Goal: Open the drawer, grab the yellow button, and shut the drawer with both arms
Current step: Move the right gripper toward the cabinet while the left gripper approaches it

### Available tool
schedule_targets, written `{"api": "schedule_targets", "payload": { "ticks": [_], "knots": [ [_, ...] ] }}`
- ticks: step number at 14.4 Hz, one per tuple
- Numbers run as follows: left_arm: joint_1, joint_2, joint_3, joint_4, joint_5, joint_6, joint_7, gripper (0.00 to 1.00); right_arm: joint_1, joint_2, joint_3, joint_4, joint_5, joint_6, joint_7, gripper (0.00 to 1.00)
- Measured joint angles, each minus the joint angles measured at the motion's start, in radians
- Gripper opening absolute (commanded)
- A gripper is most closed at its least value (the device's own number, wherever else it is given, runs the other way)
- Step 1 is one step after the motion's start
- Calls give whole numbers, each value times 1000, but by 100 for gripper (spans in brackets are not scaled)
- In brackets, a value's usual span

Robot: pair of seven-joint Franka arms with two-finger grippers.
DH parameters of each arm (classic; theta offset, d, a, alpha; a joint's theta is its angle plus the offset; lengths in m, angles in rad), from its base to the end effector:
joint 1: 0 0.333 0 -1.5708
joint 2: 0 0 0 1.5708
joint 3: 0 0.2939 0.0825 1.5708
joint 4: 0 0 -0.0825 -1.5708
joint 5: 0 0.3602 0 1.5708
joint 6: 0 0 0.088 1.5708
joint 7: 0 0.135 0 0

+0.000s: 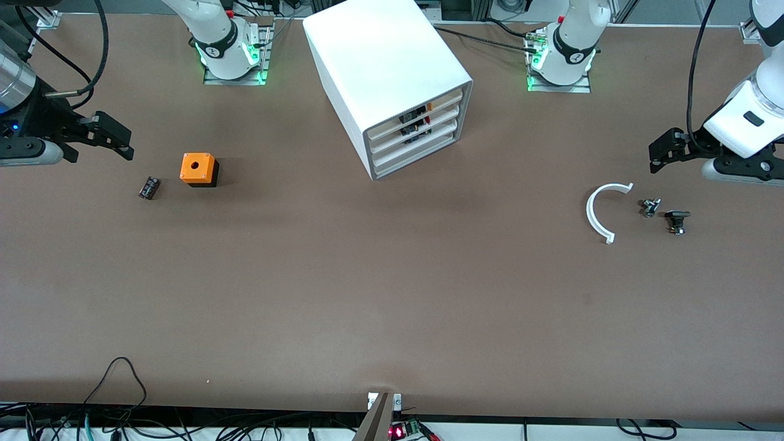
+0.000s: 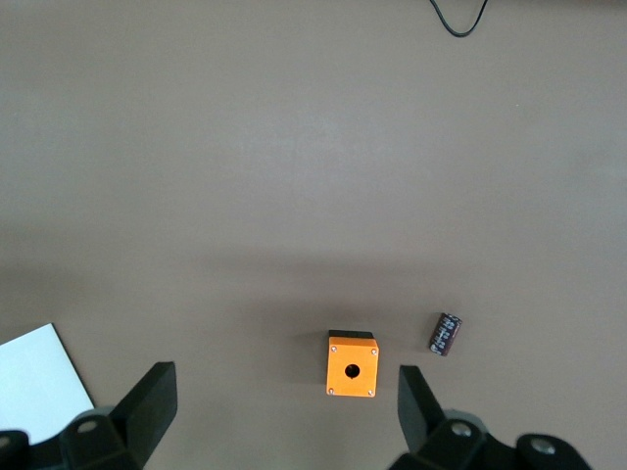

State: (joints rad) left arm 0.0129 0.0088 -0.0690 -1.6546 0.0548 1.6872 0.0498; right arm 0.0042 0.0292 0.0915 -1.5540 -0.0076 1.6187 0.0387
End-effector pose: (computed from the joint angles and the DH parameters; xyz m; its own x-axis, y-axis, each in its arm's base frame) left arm 0.5421 -0.0235 0.5423 0.9935 -0.1119 0.0209 -0.1106 -0.9923 -0.0550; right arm 0.5426 0.0504 0.5707 0.9977 0.0571 0.0358 0.0570 -0.9984 0.0035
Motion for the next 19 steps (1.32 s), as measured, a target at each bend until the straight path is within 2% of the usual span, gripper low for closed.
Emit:
{"api": "schedule_targets", "payload": {
  "ticks": [8, 10, 13, 19],
  "knots": [
    [0, 0, 0, 0, 0, -1, 0, 100, 0, 0, 0, 2, 6, -3, -10, 100],
    [0, 0, 0, 0, 0, -2, 0, 100, 0, 7, 0, -1, 45, -10, -10, 100],
    [0, 0, 0, 0, 0, -2, 0, 100, 0, 43, 0, -5, 98, -14, -13, 100],
    [0, 0, 0, 0, 0, -5, 0, 100, 11, 143, 13, -7, 103, -7, -37, 100]
  ]
}}
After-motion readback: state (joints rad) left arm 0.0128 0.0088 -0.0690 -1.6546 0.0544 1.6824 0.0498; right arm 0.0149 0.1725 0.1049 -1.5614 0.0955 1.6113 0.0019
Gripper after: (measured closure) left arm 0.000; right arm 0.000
